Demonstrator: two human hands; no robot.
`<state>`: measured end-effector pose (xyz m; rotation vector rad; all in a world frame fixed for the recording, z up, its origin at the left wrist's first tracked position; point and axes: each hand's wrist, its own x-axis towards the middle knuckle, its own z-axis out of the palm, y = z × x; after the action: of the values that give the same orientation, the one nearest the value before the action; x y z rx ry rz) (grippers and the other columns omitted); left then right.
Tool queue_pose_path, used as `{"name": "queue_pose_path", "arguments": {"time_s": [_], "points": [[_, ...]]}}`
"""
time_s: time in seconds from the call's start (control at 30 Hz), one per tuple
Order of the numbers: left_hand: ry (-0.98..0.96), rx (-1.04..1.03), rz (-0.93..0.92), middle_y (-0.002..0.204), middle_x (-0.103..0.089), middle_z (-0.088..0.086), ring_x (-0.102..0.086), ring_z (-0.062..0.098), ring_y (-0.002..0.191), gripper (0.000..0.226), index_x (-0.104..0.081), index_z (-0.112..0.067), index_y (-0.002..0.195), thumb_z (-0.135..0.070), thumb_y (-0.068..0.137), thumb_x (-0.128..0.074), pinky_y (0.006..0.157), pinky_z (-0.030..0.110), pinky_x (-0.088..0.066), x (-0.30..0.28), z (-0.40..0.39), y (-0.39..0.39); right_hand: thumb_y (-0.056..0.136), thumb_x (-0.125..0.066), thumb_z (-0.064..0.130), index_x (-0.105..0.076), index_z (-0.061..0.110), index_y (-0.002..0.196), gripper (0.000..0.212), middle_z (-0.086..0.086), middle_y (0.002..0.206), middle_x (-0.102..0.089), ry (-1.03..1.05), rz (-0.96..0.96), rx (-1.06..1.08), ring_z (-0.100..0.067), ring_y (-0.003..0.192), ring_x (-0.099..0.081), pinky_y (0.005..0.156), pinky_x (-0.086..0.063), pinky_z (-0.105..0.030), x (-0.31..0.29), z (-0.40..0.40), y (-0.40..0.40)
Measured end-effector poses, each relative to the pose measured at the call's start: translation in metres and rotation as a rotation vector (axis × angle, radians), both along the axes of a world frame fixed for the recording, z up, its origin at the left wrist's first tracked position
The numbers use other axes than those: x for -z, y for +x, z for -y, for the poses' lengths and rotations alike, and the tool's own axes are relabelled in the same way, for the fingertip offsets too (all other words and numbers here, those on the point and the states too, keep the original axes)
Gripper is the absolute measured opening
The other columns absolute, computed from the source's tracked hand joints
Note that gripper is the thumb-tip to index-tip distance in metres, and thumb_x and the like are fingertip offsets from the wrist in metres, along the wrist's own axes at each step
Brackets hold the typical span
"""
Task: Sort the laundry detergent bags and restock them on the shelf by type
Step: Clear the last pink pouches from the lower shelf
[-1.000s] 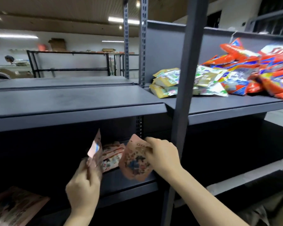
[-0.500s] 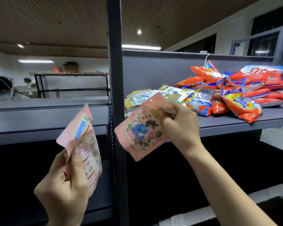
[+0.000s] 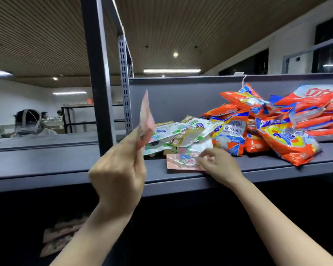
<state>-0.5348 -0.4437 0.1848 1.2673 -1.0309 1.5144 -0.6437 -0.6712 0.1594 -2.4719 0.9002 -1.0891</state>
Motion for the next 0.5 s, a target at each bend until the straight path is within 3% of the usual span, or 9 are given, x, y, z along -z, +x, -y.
{"name": "queue_pose_path", "arguments": {"time_s": [0.1,0.17,0.23,0.3,0.33,0.5], "points": [[0.155,-0.303,-0.02,0.071,-0.068,-0.001,-0.058,0.02,0.051,0.027,-0.073,-0.017,0.104,-0.005,0.084,-0.062,0.046,0.028,-0.036,-0.018,0.046,0.013,0.074,-0.058,0.061,-0.069,0.033,0.087,0.033,0.014,0.094,-0.067,0.006,-0.125,-0.095,-0.008,0.094,-0.059,0.084,-0.048,-0.036,-0.001,0.004,-0.007],[0.485,-0.421,-0.061,0.08,-0.069,-0.002,-0.061,0.022,0.059,0.023,-0.071,-0.021,0.097,-0.01,0.079,-0.063,0.049,0.028,-0.042,-0.017,0.074,0.021,0.075,-0.06,0.06,-0.069,0.034,0.092,0.033,0.014,0.098,-0.067,0.004,-0.132,-0.118,-0.009,0.097,-0.058,0.087,-0.047,-0.036,-0.002,0.006,-0.01],[0.851,-0.447,-0.249,0.095,-0.069,-0.001,-0.063,0.026,0.082,0.024,-0.065,-0.025,0.102,-0.026,0.086,-0.048,0.066,0.033,-0.048,-0.003,0.096,0.032,0.078,-0.061,0.055,-0.069,0.034,0.098,0.029,0.013,0.103,-0.066,0.005,-0.125,-0.127,-0.01,0.101,-0.057,0.088,-0.046,-0.035,-0.002,0.006,-0.013],[1.087,-0.248,-0.509,0.12,-0.062,0.002,-0.055,0.028,0.11,0.037,-0.054,-0.029,0.123,-0.039,0.091,-0.037,0.085,0.037,-0.042,0.008,0.106,0.041,0.08,-0.062,0.051,-0.068,0.035,0.102,0.028,0.013,0.108,-0.066,-0.012,-0.113,-0.121,-0.01,0.105,-0.056,0.089,-0.045,-0.033,-0.001,0.007,-0.013],[1.14,-0.168,-0.61,0.128,-0.057,0.002,-0.05,0.029,0.116,0.041,-0.048,-0.03,0.129,-0.041,0.091,-0.036,0.089,0.039,-0.039,0.011,0.108,0.044,0.08,-0.062,0.05,-0.068,0.036,0.104,0.029,0.013,0.11,-0.066,-0.008,-0.111,-0.111,-0.01,0.106,-0.056,0.089,-0.045,-0.032,-0.001,0.007,-0.013],[1.072,-0.065,-0.692,0.138,-0.049,0.001,-0.043,0.025,0.126,0.048,-0.043,-0.028,0.137,-0.047,0.093,-0.037,0.101,0.042,-0.036,0.011,0.101,0.047,0.079,-0.061,0.05,-0.066,0.037,0.104,0.028,0.012,0.112,-0.065,0.006,-0.113,-0.1,-0.012,0.107,-0.056,0.084,-0.043,-0.029,-0.002,0.006,-0.012]]}}
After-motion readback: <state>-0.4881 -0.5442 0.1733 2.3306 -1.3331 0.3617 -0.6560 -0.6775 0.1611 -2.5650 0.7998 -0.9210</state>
